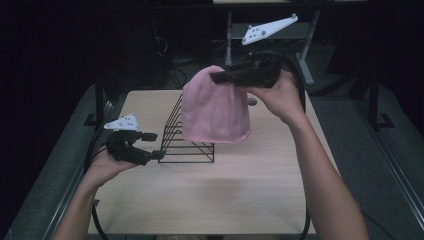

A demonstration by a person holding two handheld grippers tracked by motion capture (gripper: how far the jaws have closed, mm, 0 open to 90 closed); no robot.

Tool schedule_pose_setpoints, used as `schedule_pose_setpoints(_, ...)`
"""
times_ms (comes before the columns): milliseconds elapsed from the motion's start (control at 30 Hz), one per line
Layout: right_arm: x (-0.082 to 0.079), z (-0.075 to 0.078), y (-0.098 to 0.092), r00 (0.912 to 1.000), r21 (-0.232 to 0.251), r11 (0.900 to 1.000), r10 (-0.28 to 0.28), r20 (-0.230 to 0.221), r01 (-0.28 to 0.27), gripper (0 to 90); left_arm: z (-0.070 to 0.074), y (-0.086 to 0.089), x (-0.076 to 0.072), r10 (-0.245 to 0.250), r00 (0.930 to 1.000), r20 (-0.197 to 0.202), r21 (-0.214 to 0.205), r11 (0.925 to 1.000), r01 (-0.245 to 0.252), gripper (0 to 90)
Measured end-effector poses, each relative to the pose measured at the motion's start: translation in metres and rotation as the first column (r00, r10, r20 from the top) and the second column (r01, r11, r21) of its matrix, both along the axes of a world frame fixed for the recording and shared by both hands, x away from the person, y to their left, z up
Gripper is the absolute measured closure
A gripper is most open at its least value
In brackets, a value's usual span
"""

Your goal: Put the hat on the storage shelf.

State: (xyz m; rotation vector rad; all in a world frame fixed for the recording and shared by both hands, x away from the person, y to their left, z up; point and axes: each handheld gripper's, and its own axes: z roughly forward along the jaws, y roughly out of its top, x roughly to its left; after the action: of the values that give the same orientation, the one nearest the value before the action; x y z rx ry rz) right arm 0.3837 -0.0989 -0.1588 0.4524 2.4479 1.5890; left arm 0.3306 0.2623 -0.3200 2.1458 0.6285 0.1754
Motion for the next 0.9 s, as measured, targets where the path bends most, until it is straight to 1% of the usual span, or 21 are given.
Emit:
schedule_pose_setpoints(33, 0.001, 0.000, 0.004, 1.0000, 0.002, 1.0000, 0.006, -0.001, -0.006, 77.4, 0.003, -0.001, 0.001, -0.011, 0.9999, 0.001, 0.003, 0.9999, 0.011, 27.0)
schedule_pose_setpoints(133, 0.002, 0.001, 0.007, 0.9999, 0.002, 0.9999, 0.011, -0.002, -0.011, 77.4, 0.006, -0.003, 0.002, -0.023, 0.9997, -0.003, -0.002, 0.9997, 0.023, 28.9)
schedule_pose_setpoints(167, 0.003, 0.002, 0.010, 0.9999, 0.003, 0.9999, 0.017, 0.002, -0.017, 77.4, 0.010, -0.004, 0.004, -0.029, 0.9996, -0.001, -0.005, 0.9996, 0.029, 29.1)
schedule_pose_setpoints(200, 0.003, 0.002, 0.010, 0.9999, 0.003, 0.9999, 0.017, 0.002, -0.017, 77.4, 0.010, -0.004, 0.004, -0.029, 0.9996, -0.001, -0.005, 0.9996, 0.029, 29.4)
schedule_pose_setpoints(233, 0.003, 0.003, 0.013, 0.9998, 0.004, 0.9998, 0.020, -0.002, -0.020, 77.4, 0.013, -0.005, 0.006, -0.036, 0.9993, 0.006, -0.009, 0.9993, 0.036, 29.8)
schedule_pose_setpoints(400, 0.004, 0.006, 0.022, 0.9995, 0.005, 0.9995, 0.032, 0.002, -0.032, 77.4, 0.019, -0.010, 0.010, -0.048, 0.9989, 0.005, -0.019, 0.9987, 0.048, 31.9)
schedule_pose_setpoints(433, 0.005, 0.007, 0.024, 0.9994, 0.004, 0.9994, 0.033, 0.002, -0.033, 77.4, 0.021, -0.012, 0.012, -0.056, 0.9984, 0.003, -0.025, 0.9981, 0.056, 32.5)
schedule_pose_setpoints(533, 0.005, 0.009, 0.027, 0.9992, 0.007, 0.9992, 0.040, 0.007, -0.040, 77.4, 0.022, -0.013, 0.015, -0.065, 0.9979, -0.001, -0.029, 0.9975, 0.065, 34.1)
schedule_pose_setpoints(567, 0.006, 0.010, 0.031, 0.9990, 0.008, 0.9989, 0.045, 0.007, -0.045, 77.4, 0.023, -0.013, 0.017, -0.069, 0.9976, -0.006, -0.033, 0.9971, 0.069, 36.0)
schedule_pose_setpoints(667, 0.008, 0.011, 0.035, 0.9985, 0.006, 0.9986, 0.053, 0.009, -0.053, 77.4, 0.024, -0.012, 0.022, -0.077, 0.9967, -0.027, -0.064, 0.9952, 0.075, 37.4)
schedule_pose_setpoints(733, 0.009, 0.011, 0.038, 0.9983, 0.006, 0.9983, 0.057, 0.012, -0.057, 77.4, 0.025, -0.011, 0.026, -0.074, 0.9967, -0.034, -0.076, 0.9945, 0.071, 39.2)
schedule_pose_setpoints(767, 0.009, 0.012, 0.040, 0.9982, 0.007, 0.9982, 0.059, 0.011, -0.059, 77.4, 0.025, -0.011, 0.028, -0.078, 0.9961, -0.042, -0.092, 0.9930, 0.074, 40.4)
schedule_pose_setpoints(867, 0.012, 0.013, 0.044, 0.9979, 0.009, 0.9980, 0.063, 0.013, -0.063, 77.4, 0.025, -0.010, 0.032, -0.074, 0.9960, -0.050, -0.104, 0.9923, 0.069, 46.6)
schedule_pose_setpoints(900, 0.013, 0.014, 0.047, 0.9976, 0.013, 0.9976, 0.067, 0.016, -0.067, 77.4, 0.027, -0.009, 0.035, -0.073, 0.9964, -0.042, -0.113, 0.9913, 0.068, 55.0)
